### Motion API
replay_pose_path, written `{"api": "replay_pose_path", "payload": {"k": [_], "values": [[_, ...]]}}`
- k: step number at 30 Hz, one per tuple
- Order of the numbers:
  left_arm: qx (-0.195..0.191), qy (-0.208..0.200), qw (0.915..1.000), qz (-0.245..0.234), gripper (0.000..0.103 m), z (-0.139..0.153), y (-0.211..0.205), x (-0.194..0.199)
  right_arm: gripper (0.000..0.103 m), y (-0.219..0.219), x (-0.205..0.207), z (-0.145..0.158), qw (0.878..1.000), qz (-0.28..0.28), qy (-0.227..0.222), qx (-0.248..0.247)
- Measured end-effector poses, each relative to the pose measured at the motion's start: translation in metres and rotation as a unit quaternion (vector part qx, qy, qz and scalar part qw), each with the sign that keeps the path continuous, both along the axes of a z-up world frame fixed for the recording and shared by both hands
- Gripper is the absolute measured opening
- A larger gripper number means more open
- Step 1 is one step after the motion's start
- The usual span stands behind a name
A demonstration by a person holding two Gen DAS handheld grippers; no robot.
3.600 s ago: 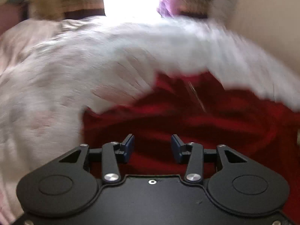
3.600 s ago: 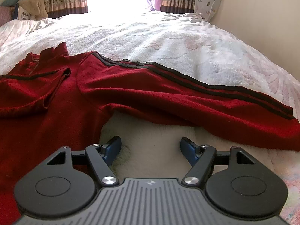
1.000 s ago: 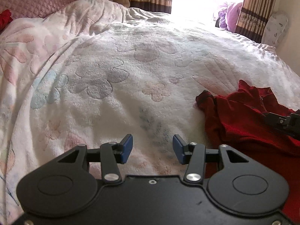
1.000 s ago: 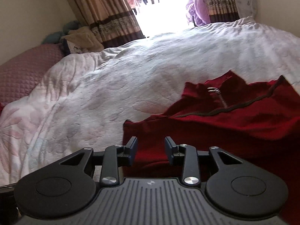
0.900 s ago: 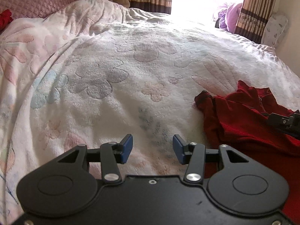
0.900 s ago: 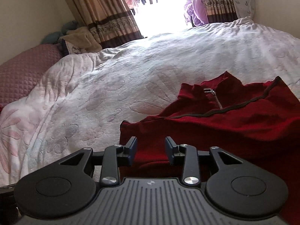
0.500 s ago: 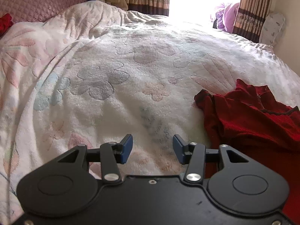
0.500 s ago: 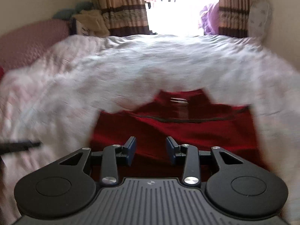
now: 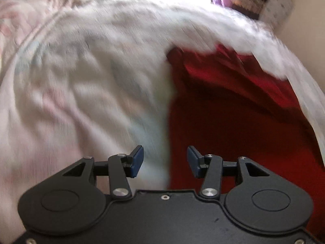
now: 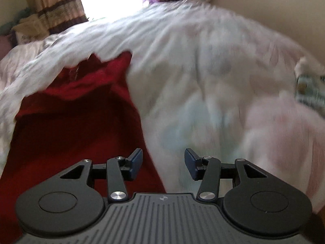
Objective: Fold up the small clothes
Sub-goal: 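Grasp the red shirt hem with the left tool while the right tool grasps the hem too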
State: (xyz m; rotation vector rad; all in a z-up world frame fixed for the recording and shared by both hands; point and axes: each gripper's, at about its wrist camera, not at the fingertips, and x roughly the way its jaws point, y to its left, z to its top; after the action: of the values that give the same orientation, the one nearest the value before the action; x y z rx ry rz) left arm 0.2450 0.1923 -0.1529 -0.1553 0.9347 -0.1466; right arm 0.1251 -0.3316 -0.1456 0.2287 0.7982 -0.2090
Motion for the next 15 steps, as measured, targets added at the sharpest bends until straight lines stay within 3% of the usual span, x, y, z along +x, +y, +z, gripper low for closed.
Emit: {"api": "replay_pose_path", "payload": {"k": [4,6,8,12,15], "values": [[0.09,0.02,0.9944,-0.052,0.05,0.005,-0.022,-0.069,0.063,-0.004,-0.039,-0.002,0.997,0.054,0.048,0.008],[0.112,0.057,0.9897,-0.067,0.051,-0.005,-0.027,-0.091,0.065,-0.006,-0.053,-0.004,0.995,0.065,0.072,0.007],[0.106,0.094,0.9871,-0.076,0.051,-0.016,-0.03,-0.108,0.065,-0.006,-0.064,-0.01,0.992,0.074,0.097,0.015],[0.102,0.109,0.9871,-0.058,0.055,-0.025,-0.03,-0.122,0.067,0.006,-0.082,-0.022,0.987,0.095,0.13,0.014],[0.08,0.127,0.9878,-0.041,0.056,-0.032,-0.022,-0.114,0.076,0.019,-0.085,-0.035,0.985,0.102,0.135,-0.013]]}}
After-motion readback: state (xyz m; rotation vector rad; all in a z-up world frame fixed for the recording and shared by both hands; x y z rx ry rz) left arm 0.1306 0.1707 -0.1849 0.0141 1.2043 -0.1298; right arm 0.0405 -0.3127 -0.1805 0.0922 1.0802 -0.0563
